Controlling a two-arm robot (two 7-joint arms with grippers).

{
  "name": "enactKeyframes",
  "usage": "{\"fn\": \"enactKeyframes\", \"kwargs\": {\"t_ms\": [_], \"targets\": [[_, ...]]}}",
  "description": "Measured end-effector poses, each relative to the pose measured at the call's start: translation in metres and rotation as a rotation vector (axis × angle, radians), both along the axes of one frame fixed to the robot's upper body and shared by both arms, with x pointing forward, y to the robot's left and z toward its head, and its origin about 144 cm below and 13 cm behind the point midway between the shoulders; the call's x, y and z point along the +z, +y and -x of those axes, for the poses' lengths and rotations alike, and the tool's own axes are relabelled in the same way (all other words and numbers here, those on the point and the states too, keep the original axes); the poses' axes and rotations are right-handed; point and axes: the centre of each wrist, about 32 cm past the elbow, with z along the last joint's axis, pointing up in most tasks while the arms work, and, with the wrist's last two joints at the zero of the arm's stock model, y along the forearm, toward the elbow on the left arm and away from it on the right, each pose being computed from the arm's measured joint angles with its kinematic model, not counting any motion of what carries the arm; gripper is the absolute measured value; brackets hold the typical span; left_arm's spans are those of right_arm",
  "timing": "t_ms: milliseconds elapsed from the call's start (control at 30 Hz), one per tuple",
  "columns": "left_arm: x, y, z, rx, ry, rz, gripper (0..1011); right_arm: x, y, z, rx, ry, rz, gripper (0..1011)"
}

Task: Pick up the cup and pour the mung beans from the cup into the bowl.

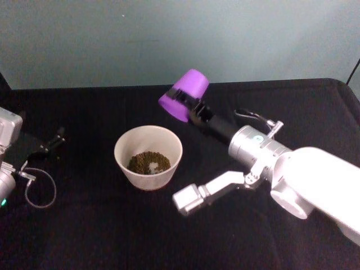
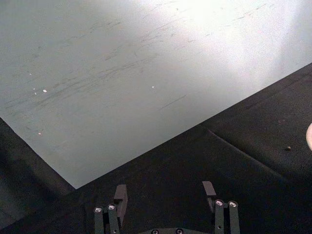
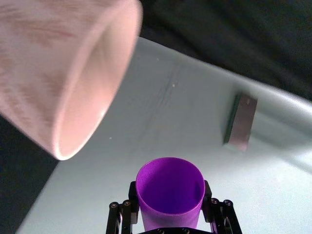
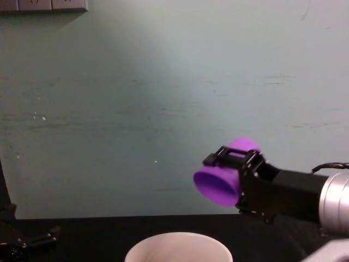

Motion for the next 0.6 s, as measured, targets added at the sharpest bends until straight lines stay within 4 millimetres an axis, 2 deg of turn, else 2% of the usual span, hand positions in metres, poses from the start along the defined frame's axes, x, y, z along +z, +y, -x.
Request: {"fn": "enactKeyframes", "kwargs": {"t_ms": [200, 300, 333, 433, 600], "targets": [[0.000, 0.000, 0.000, 0.000, 0.000, 0.000, 1000, 0.013, -0.012, -0.003, -0.045, 0.286, -0.390, 735], [0.000, 0.000, 0.000, 0.000, 0.000, 0.000, 1000, 0.020, -0.023, -0.006, -0.055, 0.455, -0.642, 735], [0.000, 0.000, 0.000, 0.000, 0.000, 0.000, 1000, 0.025, -0.030, -0.009, -0.057, 0.549, -0.795, 735], [0.000, 0.000, 0.000, 0.000, 0.000, 0.000, 1000, 0.031, -0.041, -0.012, -0.060, 0.686, -1.028, 735], [0.000, 0.000, 0.000, 0.000, 0.000, 0.000, 1000, 0.036, -0.052, -0.016, -0.074, 0.826, -1.246, 735]]}}
